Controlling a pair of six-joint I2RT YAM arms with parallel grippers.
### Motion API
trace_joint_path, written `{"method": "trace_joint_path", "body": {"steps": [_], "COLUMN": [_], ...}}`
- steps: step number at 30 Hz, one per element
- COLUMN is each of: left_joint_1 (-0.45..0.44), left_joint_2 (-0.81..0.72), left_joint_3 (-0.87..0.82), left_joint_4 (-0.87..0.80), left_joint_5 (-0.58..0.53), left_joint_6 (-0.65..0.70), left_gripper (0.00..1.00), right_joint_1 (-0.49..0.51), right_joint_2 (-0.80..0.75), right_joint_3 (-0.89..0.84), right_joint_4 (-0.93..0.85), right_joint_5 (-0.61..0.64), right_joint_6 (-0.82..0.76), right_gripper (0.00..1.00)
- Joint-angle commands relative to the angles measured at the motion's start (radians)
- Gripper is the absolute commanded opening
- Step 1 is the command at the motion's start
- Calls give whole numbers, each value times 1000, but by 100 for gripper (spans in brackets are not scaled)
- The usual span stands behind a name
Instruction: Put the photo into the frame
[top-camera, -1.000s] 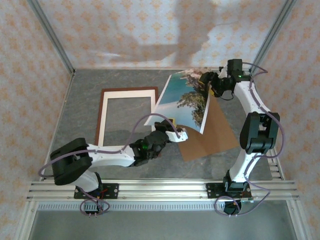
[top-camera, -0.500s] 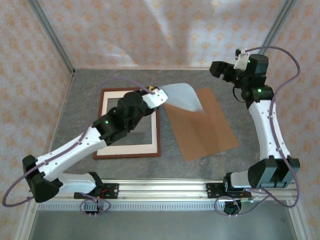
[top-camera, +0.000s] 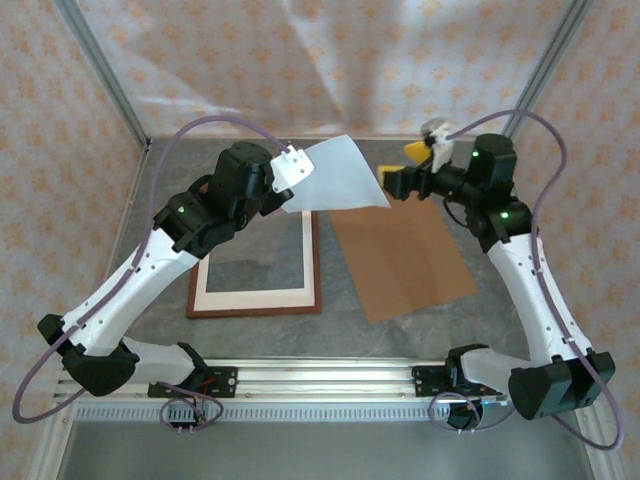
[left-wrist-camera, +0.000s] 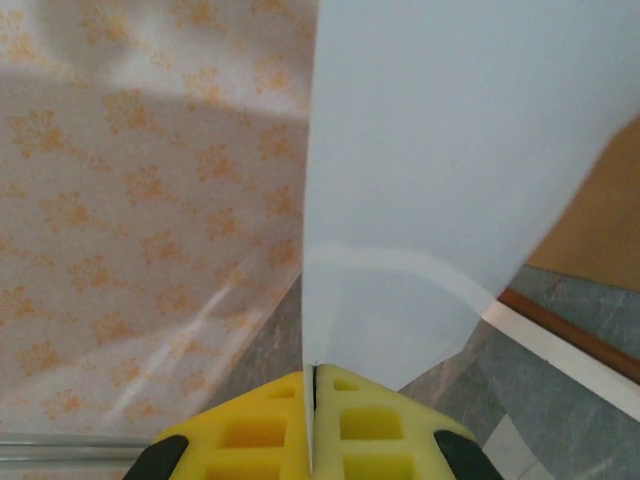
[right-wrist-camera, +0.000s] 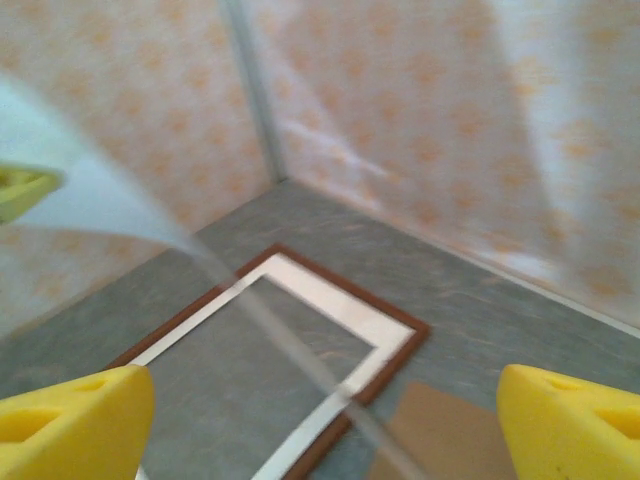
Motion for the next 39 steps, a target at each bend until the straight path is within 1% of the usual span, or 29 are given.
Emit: {"method": "trace_joint_path", "body": {"steps": [1,3,6,11,14,16,19,20,21,24,27,30,32,33,36,37,39], "left_joint_1": [17,20,26,29,32,37,48,51,55,68,77,83,84,84,84,86,86], "left_joint_2": [-12,-14,-16,-19,-18,-17,-12,-10,-9,-2,5,14,22,23,31,31,23], "left_joint_3": [40,44,47,45,48,47,47,45,42,31,18,12,9,8,12,15,13], "left_joint_4": [-60,-60,-60,-53,-50,-45,-42,-39,-37,-22,3,29,58,72,126,144,191], "left_joint_5": [37,49,58,69,69,69,78,81,83,82,67,76,67,56,-18,-64,-168], "left_joint_6": [8,12,14,17,16,13,6,3,1,-14,-36,-64,-86,-94,-134,-148,-173], "left_gripper": [0,0,0,0,0,0,0,0,0,0,0,0,0,6,48,64,85], "right_joint_1": [38,46,59,58,61,61,61,60,60,63,66,77,90,94,99,99,99], "right_joint_2": [33,62,109,226,271,289,300,301,300,290,286,283,270,265,251,253,261], "right_joint_3": [31,40,51,114,105,98,86,78,76,54,59,58,45,41,54,67,77], "right_joint_4": [-52,-43,-24,-86,-56,-43,-39,-35,-34,-14,-26,-34,-11,-3,4,-1,31], "right_joint_5": [-2,3,-38,-89,-138,-164,-187,-198,-201,-213,-192,-195,-181,-173,-99,-89,-86], "right_joint_6": [-124,-154,-232,-383,-432,-439,-435,-426,-421,-364,-283,-220,-159,-136,8,64,209], "right_gripper": [89,89,88,80,76,68,50,42,39,24,8,0,0,0,0,0,0]}}
